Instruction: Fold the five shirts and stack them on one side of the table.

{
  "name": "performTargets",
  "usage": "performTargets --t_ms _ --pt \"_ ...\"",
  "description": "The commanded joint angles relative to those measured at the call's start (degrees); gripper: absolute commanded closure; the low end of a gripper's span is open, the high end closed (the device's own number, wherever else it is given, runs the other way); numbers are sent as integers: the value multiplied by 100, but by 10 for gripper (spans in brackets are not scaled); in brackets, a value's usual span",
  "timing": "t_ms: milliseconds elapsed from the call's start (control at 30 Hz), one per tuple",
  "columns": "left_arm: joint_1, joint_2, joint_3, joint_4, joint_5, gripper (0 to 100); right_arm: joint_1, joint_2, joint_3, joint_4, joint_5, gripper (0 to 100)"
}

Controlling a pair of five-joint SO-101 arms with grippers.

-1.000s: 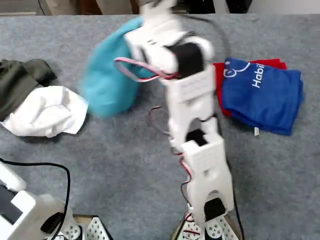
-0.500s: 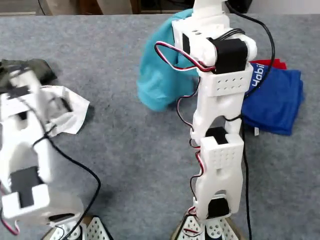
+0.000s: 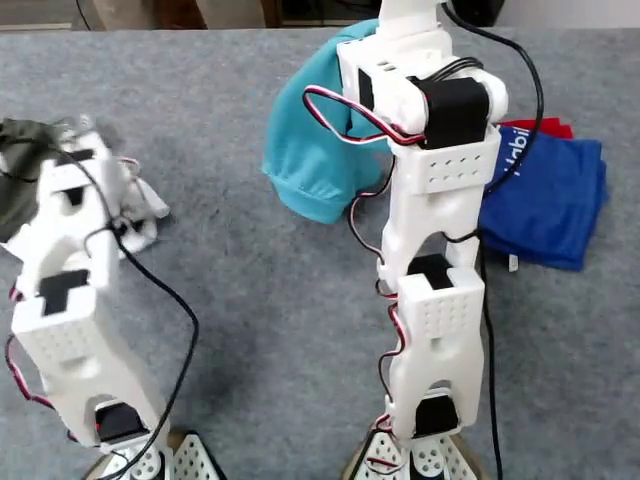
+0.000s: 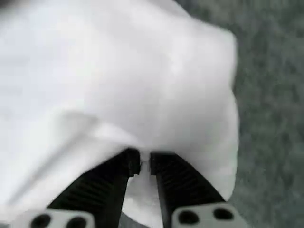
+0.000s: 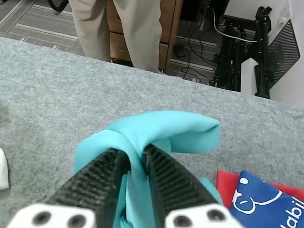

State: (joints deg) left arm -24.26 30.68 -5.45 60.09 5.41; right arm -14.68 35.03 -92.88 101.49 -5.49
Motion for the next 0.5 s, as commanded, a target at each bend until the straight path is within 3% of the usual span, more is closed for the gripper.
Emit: performTargets --t_ms 0,200,367,467 --pt "-1354 646 -1591 18 70 952 -48 -66 -251 70 0 995" --pt "-2629 1481 -4158 800 88 950 -84 -48 -251 70 0 995" --pt "-2180 1763 -5793 2655 70 939 -268 -48 -251 62 44 995" --pt "-1521 1807 -6716 3938 88 849 -365 -48 -251 62 53 995"
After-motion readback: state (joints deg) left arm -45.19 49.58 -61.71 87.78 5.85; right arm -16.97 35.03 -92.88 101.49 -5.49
